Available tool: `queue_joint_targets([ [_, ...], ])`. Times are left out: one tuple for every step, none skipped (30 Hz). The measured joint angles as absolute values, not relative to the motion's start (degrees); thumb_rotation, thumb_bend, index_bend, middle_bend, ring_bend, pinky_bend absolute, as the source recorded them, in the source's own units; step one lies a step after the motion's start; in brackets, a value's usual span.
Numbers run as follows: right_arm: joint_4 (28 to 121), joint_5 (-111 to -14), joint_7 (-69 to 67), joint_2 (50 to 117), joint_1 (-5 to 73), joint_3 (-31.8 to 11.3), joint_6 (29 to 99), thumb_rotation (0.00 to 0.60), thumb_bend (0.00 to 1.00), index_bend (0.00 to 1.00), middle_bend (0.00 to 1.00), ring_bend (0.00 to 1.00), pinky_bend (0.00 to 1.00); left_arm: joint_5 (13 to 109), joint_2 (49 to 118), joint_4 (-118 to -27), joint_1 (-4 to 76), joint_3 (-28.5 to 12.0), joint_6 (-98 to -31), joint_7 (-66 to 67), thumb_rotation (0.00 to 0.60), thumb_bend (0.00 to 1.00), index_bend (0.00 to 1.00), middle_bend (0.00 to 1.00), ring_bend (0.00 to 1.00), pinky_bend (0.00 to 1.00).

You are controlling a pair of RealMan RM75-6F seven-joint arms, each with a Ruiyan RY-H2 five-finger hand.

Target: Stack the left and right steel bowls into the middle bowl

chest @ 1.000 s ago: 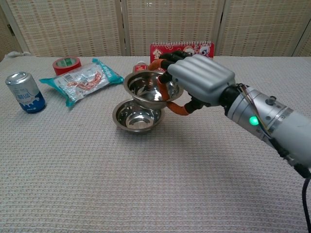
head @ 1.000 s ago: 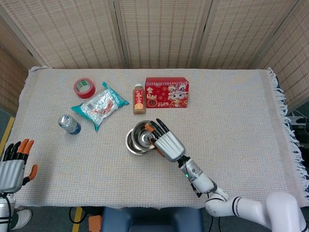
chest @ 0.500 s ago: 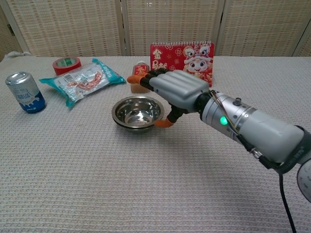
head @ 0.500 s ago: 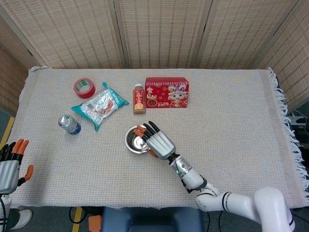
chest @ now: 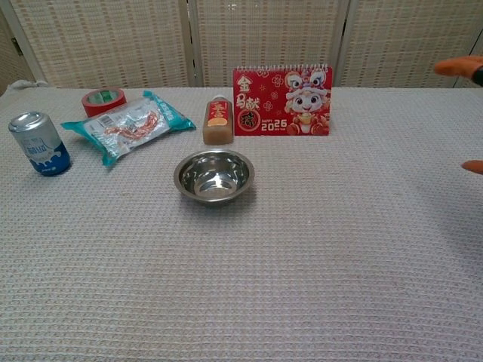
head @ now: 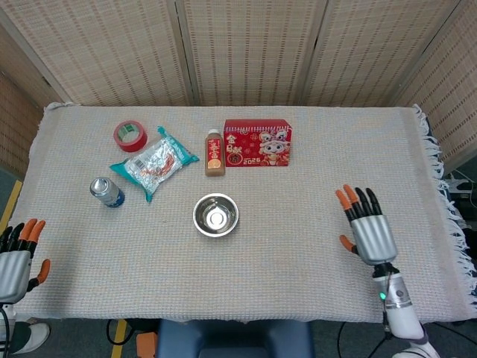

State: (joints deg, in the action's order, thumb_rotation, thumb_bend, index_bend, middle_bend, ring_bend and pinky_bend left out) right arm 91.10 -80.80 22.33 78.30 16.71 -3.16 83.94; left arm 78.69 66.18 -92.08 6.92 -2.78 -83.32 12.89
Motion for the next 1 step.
queue_joint_targets([
  [90.29,-80.73,20.30,77.44,14.29,-2.35,86.30,0.600,0.09,0.00,0.00,0.00,0.00,78.95,66.59,-92.08,7.02,-2.80,-83.45,13.64,0.600,0.45,0.00,0.00,0.00,0.02],
])
